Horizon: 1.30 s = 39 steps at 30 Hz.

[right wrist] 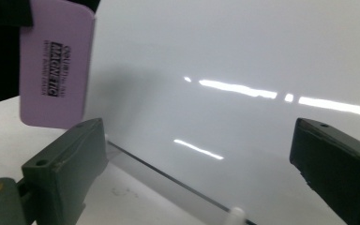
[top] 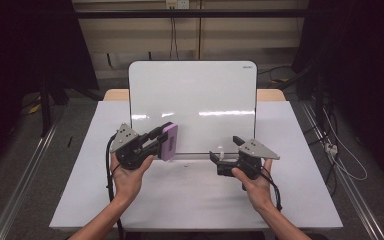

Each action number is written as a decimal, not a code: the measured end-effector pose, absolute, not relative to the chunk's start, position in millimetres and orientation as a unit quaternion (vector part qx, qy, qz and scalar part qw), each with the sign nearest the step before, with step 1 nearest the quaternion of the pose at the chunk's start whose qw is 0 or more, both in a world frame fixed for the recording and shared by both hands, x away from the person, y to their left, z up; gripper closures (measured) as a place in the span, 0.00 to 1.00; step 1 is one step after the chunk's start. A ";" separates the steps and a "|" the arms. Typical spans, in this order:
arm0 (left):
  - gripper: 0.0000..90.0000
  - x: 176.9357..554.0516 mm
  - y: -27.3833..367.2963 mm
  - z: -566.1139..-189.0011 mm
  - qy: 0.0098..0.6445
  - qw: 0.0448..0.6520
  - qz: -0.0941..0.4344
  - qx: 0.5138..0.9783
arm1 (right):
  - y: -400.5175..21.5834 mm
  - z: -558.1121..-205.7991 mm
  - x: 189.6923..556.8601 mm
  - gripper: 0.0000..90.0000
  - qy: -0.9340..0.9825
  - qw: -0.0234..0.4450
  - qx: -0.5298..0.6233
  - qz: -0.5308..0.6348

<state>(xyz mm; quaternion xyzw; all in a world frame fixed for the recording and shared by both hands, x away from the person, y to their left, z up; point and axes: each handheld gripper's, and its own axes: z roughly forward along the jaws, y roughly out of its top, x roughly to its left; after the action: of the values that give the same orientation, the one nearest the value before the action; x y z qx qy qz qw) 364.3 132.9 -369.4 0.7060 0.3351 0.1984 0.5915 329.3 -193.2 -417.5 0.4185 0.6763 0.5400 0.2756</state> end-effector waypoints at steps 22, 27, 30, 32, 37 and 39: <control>0.77 362.7 150.1 -365.4 0.335 0.487 0.275 0.758 | -259.5 -429.6 295.5 0.05 0.668 0.314 0.468 0.486; 0.77 366.4 148.3 -366.9 0.331 0.459 0.290 0.771 | -270.7 -436.5 290.5 0.05 0.677 0.316 0.472 0.468; 0.77 371.3 146.6 -367.2 0.333 0.440 0.303 0.777 | -275.9 -440.4 289.4 0.05 0.674 0.321 0.478 0.464; 0.77 374.9 146.6 -367.5 0.335 0.432 0.309 0.779 | -277.1 -442.1 289.4 0.05 0.673 0.320 0.481 0.463; 0.77 381.4 145.1 -368.7 0.338 0.408 0.330 0.782 | -275.9 -442.8 290.3 0.05 0.672 0.311 0.484 0.466; 0.77 383.6 142.5 -370.9 0.336 0.397 0.336 0.785 | -274.9 -443.2 290.9 0.05 0.672 0.308 0.484 0.468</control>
<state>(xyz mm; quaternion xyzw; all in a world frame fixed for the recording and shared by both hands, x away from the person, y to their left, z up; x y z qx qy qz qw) 383.6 142.5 -370.9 0.7849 0.3364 0.3358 0.3975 290.9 -274.9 -443.2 0.4843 0.6722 0.4678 0.3079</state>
